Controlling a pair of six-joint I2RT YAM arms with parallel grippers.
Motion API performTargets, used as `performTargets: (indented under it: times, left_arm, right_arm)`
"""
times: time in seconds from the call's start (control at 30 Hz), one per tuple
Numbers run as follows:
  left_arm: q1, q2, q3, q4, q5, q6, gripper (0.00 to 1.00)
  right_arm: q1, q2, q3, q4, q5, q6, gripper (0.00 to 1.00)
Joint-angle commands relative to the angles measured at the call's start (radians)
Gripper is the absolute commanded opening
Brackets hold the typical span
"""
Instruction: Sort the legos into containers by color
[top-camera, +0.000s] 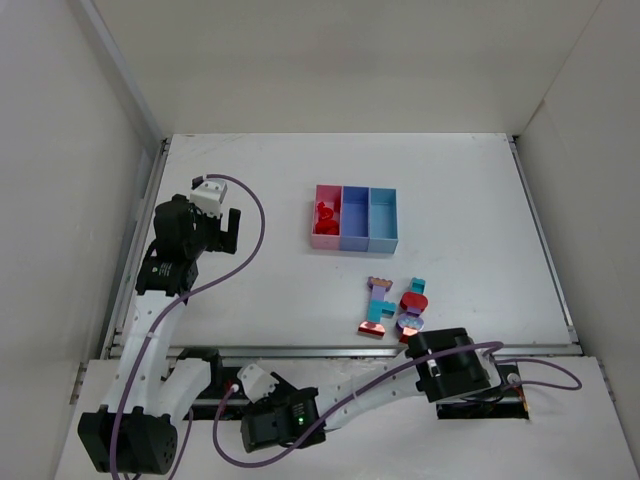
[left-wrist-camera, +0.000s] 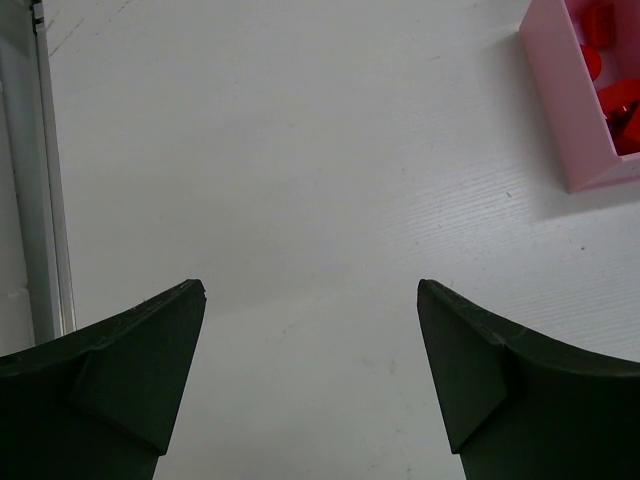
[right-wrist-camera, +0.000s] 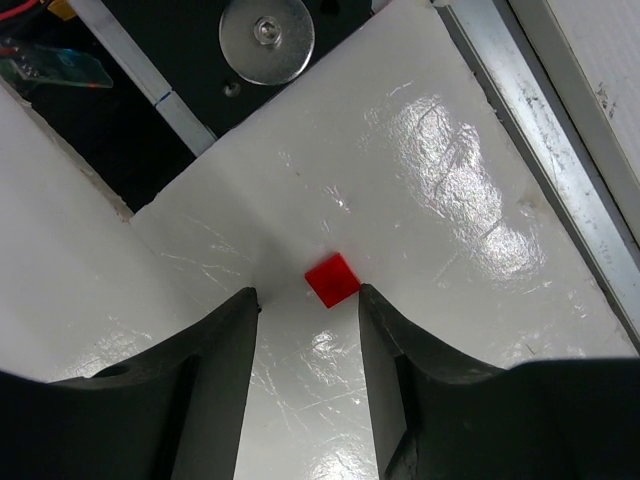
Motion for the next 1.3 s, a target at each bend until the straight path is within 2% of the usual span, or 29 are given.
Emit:
performTargets:
  times: [0.0,0.77,1.27]
  left_arm:
    - [0.003,-0.005,0.013,0.012,0.001,0.007,0.85]
    - [0.003,-0.005,0.013,0.012,0.001,-0.002,0.85]
    - [0.003,-0.005,0.013,0.012,-0.009,-0.002,0.85]
  right_arm:
    - [-0.012,0.008,0.032,-0.038,0.034,0.053,0.50]
    - [-0.040,0.027,0.032,-0.038,0.062,0.053,0.45]
    - [-0.040,0.007,0.003,-0.029,0.011,0.062,0.42]
